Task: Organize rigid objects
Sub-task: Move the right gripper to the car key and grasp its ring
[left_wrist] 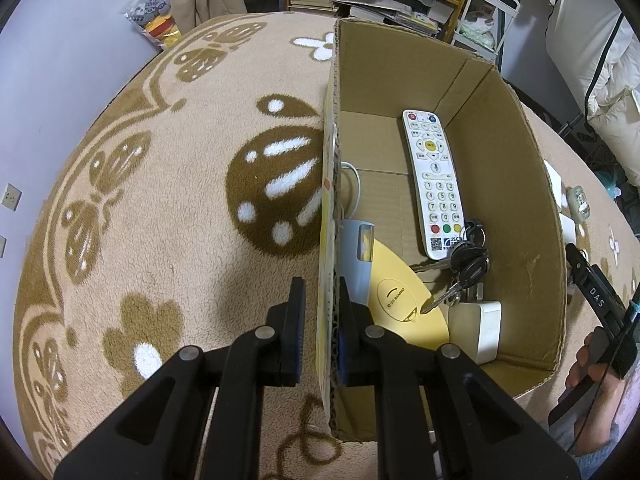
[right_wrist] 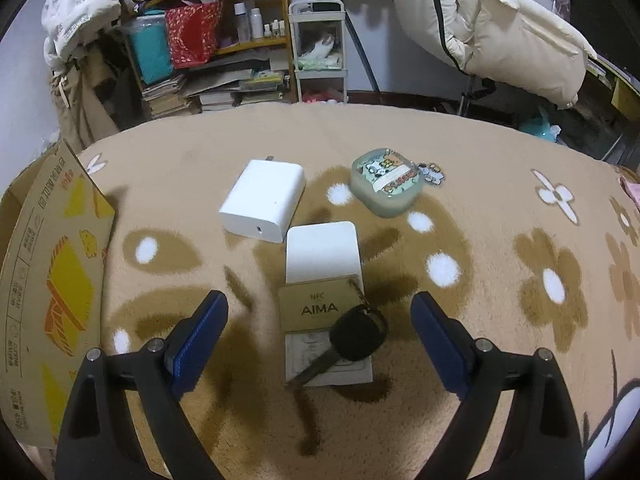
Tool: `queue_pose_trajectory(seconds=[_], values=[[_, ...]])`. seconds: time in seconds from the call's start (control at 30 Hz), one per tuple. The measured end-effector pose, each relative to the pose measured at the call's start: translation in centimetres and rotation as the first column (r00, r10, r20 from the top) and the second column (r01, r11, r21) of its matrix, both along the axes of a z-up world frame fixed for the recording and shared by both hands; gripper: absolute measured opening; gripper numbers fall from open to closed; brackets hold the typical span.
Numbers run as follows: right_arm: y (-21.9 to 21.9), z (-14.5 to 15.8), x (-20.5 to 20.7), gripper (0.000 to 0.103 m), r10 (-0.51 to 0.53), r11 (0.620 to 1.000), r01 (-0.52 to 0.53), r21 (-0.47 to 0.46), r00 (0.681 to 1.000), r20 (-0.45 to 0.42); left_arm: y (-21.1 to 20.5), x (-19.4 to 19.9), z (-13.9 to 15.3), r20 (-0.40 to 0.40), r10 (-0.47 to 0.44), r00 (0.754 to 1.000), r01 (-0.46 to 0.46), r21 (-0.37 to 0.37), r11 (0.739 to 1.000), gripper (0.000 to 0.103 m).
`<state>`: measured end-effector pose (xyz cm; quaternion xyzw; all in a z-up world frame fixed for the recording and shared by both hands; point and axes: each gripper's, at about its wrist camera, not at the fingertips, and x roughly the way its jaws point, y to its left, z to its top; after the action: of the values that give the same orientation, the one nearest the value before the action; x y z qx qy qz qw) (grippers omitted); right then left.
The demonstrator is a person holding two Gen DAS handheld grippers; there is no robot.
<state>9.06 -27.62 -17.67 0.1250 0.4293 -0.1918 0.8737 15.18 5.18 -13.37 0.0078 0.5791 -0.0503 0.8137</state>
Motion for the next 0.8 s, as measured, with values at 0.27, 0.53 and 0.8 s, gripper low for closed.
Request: queue_pose_trajectory(seconds=[0.27, 0.53, 0.8], values=[[-1.2, -2.1, -0.3, 0.068, -0.03, 0.991, 0.032, 0.127, 0.999, -0.021, 0.0, 0.0, 0.0, 0.0, 0.0, 1.0, 0.0, 0.001, 1.0, 0.013], [-3.6, -2.7, -1.3, 0.068, -0.115, 0.957, 0.096, 0.273, 0.992, 0.055, 0.0, 0.0, 0.0, 0.001, -0.001, 1.0, 0.001, 0.002, 1.0, 0.013], [-3.6, -2.1, -1.5, 0.03, -0.137, 0.958, 0.115, 0.265, 0.988, 0.067, 0.0, 0.0, 0.0, 0.0, -0.001, 1.0, 0.001, 0.003, 1.0, 0.013]])
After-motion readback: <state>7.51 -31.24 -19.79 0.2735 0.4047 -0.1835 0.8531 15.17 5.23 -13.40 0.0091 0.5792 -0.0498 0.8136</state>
